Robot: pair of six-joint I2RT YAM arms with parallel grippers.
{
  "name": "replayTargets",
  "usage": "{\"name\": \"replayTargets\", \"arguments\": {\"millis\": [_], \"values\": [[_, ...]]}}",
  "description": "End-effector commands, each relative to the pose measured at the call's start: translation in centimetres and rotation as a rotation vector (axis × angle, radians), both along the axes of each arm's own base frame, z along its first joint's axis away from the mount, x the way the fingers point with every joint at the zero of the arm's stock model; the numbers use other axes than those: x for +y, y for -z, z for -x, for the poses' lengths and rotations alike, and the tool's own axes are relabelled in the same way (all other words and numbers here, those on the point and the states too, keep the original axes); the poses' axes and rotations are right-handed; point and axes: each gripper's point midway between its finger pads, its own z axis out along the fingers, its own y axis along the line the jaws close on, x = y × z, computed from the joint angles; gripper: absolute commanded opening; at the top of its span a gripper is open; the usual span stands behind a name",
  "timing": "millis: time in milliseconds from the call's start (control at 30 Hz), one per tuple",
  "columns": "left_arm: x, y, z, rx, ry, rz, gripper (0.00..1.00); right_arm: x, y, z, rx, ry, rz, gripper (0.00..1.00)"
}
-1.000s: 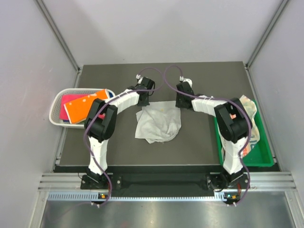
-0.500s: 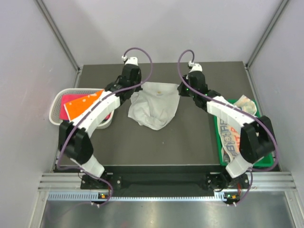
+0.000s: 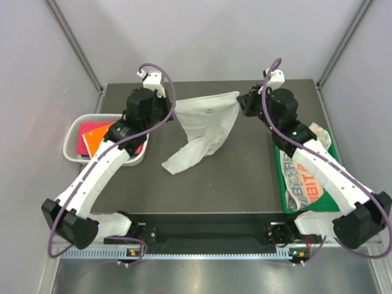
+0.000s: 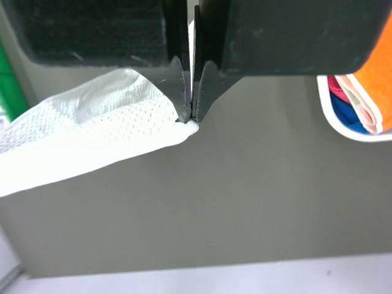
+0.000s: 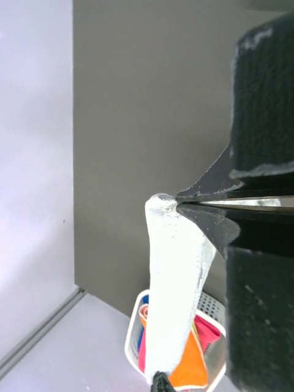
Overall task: Fold and stack the towels
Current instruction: Flatten out the crumpled towel
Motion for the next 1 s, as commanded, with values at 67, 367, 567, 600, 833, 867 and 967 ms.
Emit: {"name": "replayTargets", "arguments": {"millis": [67, 367, 567, 600, 833, 867, 967], "values": [[-0.5, -8.5, 3.8, -0.213, 0.141, 0.093, 0.0, -0.9, -6.7, 3.6, -0.168, -0.037, -0.008, 0.0], [-1.3, -18.5, 11.3, -0.456, 0.387, 0.202, 0.0, 0.0, -14.7, 10.9, -0.379, -0.192, -0.046, 0.0], [-1.2, -21.3, 15.9, -0.547, 0.506, 0.254, 0.0, -0.1, -17.7, 15.0, -0.456, -0.265, -0.078, 0.0], [-1.1, -21.8, 16.6, -0.56, 0.525, 0.26, 0.0, -0.1, -17.9, 15.4, -0.461, -0.272, -0.084, 0.0], [-0.6, -24.1, 19.6, -0.593, 0.574, 0.331, 0.0, -1.0, -20.5, 18.3, -0.497, -0.312, -0.137, 0.0], [-0.7, -24.2, 19.7, -0.583, 0.579, 0.345, 0.0, -1.0, -20.8, 18.6, -0.496, -0.32, -0.14, 0.0], [-0.5, -24.1, 18.8, -0.555, 0.53, 0.378, 0.0, -0.8, -21.0, 18.5, -0.477, -0.316, -0.137, 0.0]]}}
